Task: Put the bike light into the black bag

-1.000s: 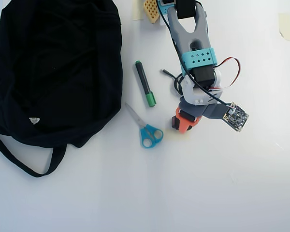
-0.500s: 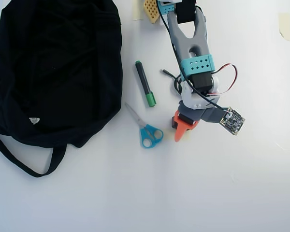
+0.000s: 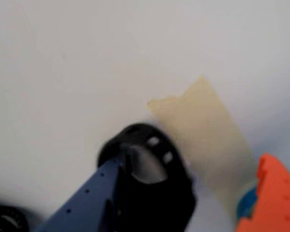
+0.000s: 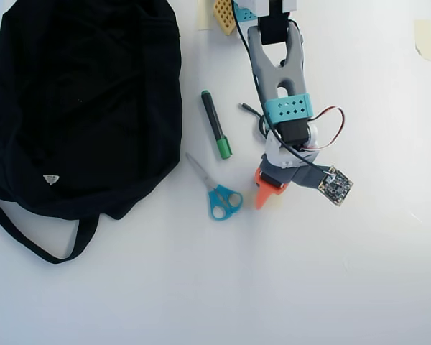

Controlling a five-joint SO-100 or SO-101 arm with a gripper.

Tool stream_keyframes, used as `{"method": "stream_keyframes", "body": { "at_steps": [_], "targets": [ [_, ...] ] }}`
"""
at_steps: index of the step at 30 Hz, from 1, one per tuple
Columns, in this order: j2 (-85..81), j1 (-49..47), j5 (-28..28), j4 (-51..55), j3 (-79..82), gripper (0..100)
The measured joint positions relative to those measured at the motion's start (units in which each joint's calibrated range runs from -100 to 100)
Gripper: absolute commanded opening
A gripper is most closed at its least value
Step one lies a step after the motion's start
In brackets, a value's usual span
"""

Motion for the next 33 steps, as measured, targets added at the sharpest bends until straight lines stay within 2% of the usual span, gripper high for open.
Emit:
{"method": "stream_keyframes", "body": {
  "at_steps": [4,9,10,22,33],
  "targets": [
    [1.00,0.59,0.00,0.09,-0.55,26],
    [1.49,0.66,0.00,0.09,-1.18,3],
    [1.49,0.66,0.00,0.09,-1.18,1],
    [1.66,1.10,-0.10,0.86,-1.18,2],
    [1.99,1.03,-0.15,11.16,-6.84,2]
  ]
}}
